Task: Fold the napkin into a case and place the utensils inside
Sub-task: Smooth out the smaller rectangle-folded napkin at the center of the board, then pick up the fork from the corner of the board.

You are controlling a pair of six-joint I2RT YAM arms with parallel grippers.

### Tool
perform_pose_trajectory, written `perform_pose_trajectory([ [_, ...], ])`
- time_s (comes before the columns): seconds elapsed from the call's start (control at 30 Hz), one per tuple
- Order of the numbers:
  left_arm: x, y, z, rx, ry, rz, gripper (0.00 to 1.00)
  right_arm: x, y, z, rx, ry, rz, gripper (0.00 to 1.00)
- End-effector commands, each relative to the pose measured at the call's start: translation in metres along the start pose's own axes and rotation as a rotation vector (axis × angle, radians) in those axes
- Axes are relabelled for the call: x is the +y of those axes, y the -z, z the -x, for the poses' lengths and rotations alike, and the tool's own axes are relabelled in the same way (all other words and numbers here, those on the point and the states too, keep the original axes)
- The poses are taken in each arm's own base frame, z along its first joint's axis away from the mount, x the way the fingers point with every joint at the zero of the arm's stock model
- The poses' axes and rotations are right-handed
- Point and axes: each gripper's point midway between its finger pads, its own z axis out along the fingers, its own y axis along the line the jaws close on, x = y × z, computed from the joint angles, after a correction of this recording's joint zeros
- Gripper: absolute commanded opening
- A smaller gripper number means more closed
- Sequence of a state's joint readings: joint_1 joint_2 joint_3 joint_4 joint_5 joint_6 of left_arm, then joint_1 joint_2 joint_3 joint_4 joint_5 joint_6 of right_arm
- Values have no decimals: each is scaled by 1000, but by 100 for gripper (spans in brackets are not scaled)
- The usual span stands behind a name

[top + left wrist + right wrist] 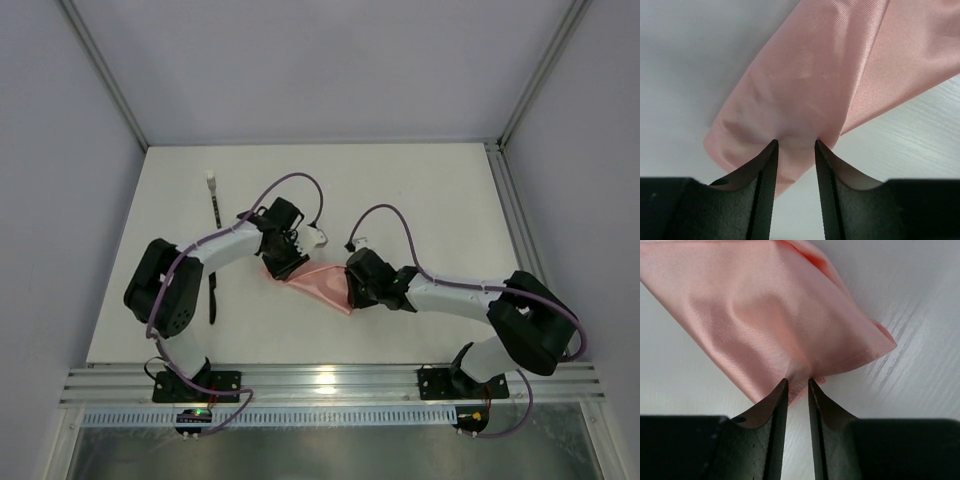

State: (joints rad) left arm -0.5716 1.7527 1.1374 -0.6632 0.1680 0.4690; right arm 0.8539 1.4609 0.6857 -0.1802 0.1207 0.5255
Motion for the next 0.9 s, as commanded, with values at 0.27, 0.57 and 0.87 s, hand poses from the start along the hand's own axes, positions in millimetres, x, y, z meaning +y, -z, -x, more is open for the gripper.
perform_pose_trajectory([
  [0.27,23,91,64,-278,15,145,52,18,51,59,-157,82,54,31],
  [0.57,65,123,-60,-106,371,194,59,25,81,85,-216,114,64,36],
  [0.87,40,77,-164,179,509,115,66,34,89,100,-255,167,94,39],
])
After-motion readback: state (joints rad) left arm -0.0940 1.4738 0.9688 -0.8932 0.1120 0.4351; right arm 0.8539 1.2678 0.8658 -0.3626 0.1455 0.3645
